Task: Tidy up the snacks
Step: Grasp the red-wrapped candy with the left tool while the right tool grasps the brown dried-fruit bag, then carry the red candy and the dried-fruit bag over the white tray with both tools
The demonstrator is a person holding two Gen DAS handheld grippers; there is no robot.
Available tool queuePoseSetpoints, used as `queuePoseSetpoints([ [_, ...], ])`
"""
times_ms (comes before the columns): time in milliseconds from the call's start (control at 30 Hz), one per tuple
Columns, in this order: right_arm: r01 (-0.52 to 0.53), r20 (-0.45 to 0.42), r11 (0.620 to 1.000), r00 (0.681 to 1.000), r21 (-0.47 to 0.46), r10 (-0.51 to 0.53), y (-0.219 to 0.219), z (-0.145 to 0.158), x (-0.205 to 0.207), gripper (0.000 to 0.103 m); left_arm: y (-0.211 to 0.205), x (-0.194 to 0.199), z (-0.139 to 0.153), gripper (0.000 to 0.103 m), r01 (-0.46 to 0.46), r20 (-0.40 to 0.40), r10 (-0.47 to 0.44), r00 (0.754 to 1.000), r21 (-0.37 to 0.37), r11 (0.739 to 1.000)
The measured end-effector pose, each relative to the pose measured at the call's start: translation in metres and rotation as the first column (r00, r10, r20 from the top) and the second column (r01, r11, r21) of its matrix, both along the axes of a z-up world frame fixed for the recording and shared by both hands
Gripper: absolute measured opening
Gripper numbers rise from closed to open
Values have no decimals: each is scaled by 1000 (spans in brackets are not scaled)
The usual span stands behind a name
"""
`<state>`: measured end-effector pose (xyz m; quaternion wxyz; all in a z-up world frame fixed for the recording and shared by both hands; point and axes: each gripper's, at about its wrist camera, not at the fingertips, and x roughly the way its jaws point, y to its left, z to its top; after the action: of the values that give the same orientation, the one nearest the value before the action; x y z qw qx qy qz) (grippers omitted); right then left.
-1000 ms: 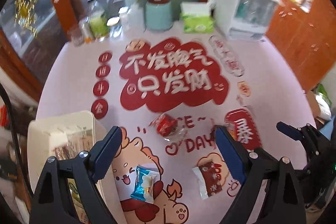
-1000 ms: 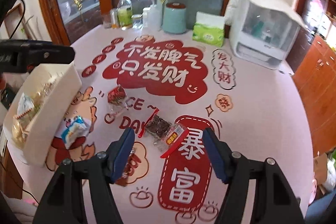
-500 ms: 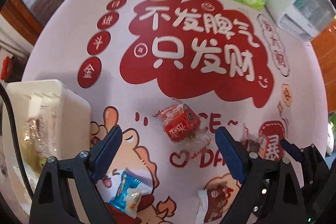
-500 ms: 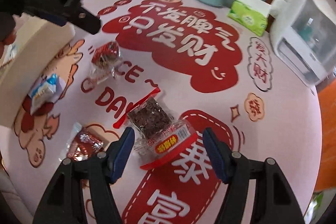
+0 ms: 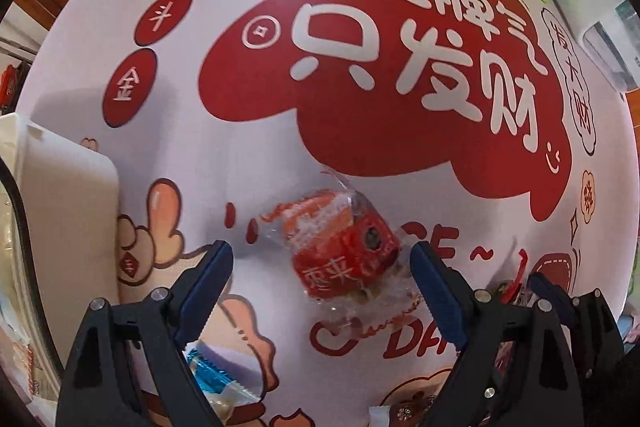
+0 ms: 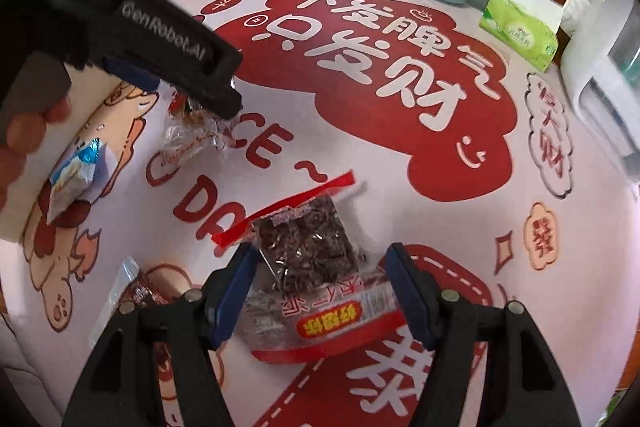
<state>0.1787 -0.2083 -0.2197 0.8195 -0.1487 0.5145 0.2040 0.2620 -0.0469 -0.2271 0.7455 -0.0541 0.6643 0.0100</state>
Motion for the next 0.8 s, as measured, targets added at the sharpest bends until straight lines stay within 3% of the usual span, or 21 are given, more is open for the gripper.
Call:
queuePoseSetpoints([
  [67,13,12,1000,1000,5,-13,1,0,1,66,-1,-1,-4,89,4,-10,-4,1000,-10,1000],
  [200,28,41,1000,999,4,-28,7,2,-1,49,-6,-6,-4,86,27,18,-27,999,9,1000],
  [267,34,54,999,998,-8,-34,11,4,-4,46,-13,-7,0,61,56,52,-57,997,24,998],
  [367,54,67,998,996,-27,-52,14,3,-5,45,-21,-8,3,50,97,68,-97,993,4,995],
  [567,117,42,993,992,-21,-116,12,5,-16,44,-30,-31,15,47,193,105,-192,976,3,981],
  [800,190,34,982,981,12,-191,9,22,-49,44,-26,-76,54,47,292,146,-286,947,-17,956],
])
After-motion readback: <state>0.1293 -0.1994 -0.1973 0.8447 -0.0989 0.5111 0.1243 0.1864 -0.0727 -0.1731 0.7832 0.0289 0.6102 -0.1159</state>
